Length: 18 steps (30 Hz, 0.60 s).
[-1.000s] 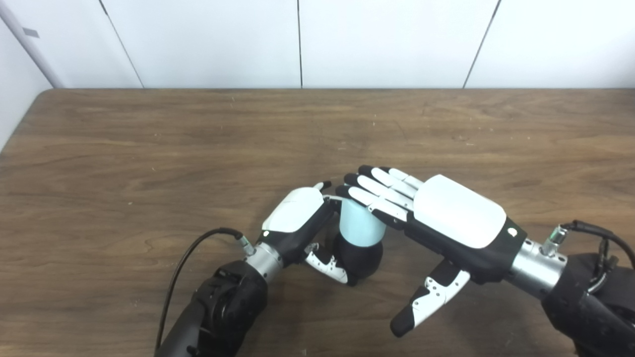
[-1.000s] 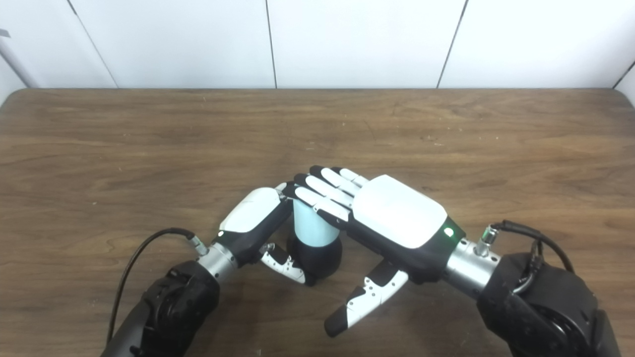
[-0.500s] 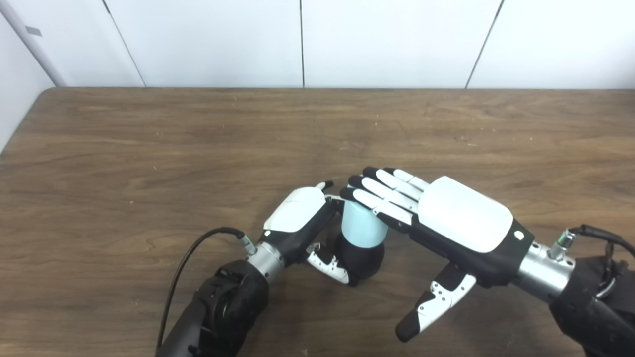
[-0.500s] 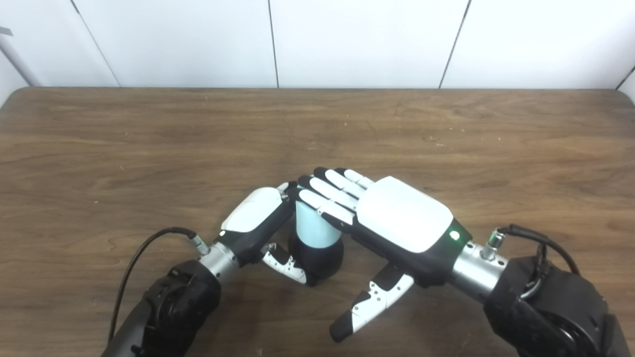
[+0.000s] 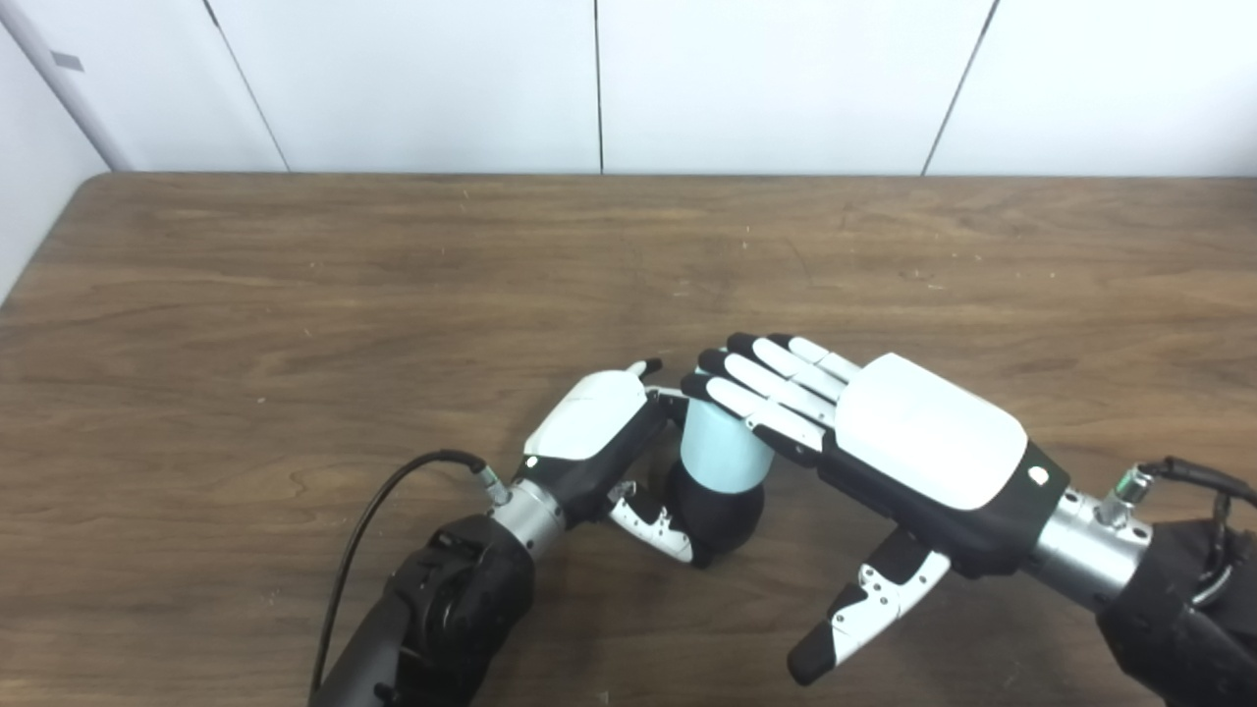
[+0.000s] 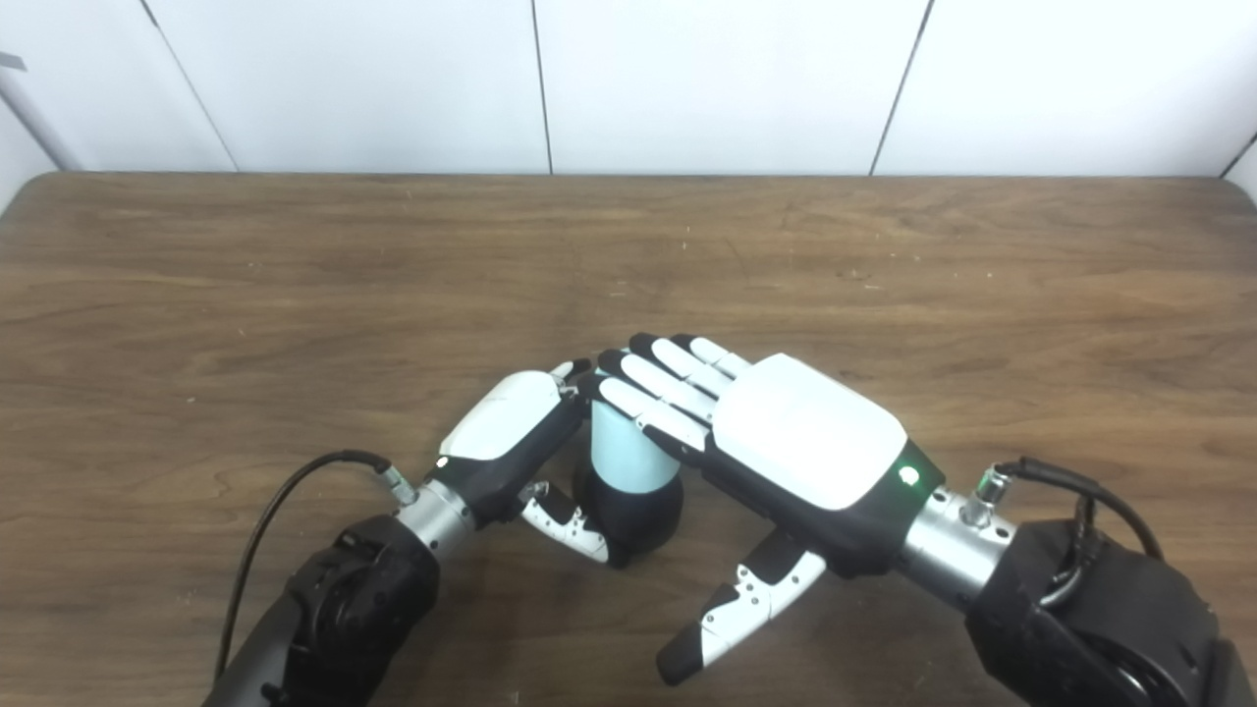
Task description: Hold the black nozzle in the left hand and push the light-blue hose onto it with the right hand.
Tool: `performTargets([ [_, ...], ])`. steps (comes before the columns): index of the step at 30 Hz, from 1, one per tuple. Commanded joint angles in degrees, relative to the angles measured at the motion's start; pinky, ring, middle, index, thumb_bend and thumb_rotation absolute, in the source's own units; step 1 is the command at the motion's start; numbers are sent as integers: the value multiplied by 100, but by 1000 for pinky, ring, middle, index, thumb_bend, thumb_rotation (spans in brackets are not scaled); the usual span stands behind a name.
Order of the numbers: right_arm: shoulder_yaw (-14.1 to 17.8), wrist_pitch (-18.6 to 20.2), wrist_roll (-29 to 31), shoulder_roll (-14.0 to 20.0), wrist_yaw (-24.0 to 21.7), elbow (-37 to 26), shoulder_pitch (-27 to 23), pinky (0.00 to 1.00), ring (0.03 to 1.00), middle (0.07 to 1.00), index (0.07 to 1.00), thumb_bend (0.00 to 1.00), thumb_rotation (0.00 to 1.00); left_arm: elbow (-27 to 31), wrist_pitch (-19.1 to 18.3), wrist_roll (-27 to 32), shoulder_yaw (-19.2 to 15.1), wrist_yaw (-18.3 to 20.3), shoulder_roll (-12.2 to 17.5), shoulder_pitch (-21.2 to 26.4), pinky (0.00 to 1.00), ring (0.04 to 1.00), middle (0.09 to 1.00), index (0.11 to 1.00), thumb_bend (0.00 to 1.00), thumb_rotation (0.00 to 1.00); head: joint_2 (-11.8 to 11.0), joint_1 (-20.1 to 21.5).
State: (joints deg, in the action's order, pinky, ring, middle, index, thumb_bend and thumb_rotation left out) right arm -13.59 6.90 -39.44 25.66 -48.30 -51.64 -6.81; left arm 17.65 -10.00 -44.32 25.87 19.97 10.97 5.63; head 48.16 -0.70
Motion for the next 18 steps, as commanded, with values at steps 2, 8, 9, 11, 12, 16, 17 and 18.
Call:
performTargets([
  [2, -57, 163, -130, 218, -370, 219, 205, 1000, 1000, 1000, 1000, 737, 1000, -151, -192, -169, -1, 175, 121, -57, 1000, 719, 523, 454, 518, 0, 3, 0],
  [8, -92, 200, -180, 171, -393, 235, 171, 1000, 1000, 1000, 1000, 737, 1000, -134, -192, -144, -23, 188, 135, -41, 1000, 719, 523, 454, 518, 0, 8, 0],
  [9, -99, 206, -192, 162, -397, 229, 178, 1000, 1000, 1000, 1000, 737, 1000, -133, -187, -144, -25, 185, 138, -43, 1000, 719, 523, 454, 518, 0, 8, 0],
  [11, -107, 203, -209, 151, -393, 224, 207, 1000, 1000, 1000, 1000, 737, 1000, -134, -181, -149, -22, 181, 140, -46, 1000, 719, 523, 454, 518, 0, 11, 5],
  [12, -111, 193, -218, 146, -379, 226, 241, 1000, 1000, 1000, 1000, 737, 1000, -134, -182, -156, -18, 183, 139, -46, 1000, 719, 523, 454, 518, 0, 13, 15],
  [16, -131, 161, -234, 136, -316, 249, 365, 1000, 1000, 1000, 1000, 735, 1000, -142, -167, -164, -6, 176, 140, -45, 1000, 719, 523, 454, 518, 0, 13, 24],
  [17, -140, 159, -238, 136, -302, 253, 388, 1000, 1000, 1000, 1000, 734, 1000, -147, -160, -164, -4, 172, 141, -43, 1000, 719, 523, 454, 518, 0, 12, 24],
  [18, -154, 157, -246, 134, -285, 258, 411, 1000, 1000, 1000, 1000, 734, 1000, -148, -158, -163, -3, 171, 141, -42, 1000, 719, 523, 454, 518, 0, 15, 9],
])
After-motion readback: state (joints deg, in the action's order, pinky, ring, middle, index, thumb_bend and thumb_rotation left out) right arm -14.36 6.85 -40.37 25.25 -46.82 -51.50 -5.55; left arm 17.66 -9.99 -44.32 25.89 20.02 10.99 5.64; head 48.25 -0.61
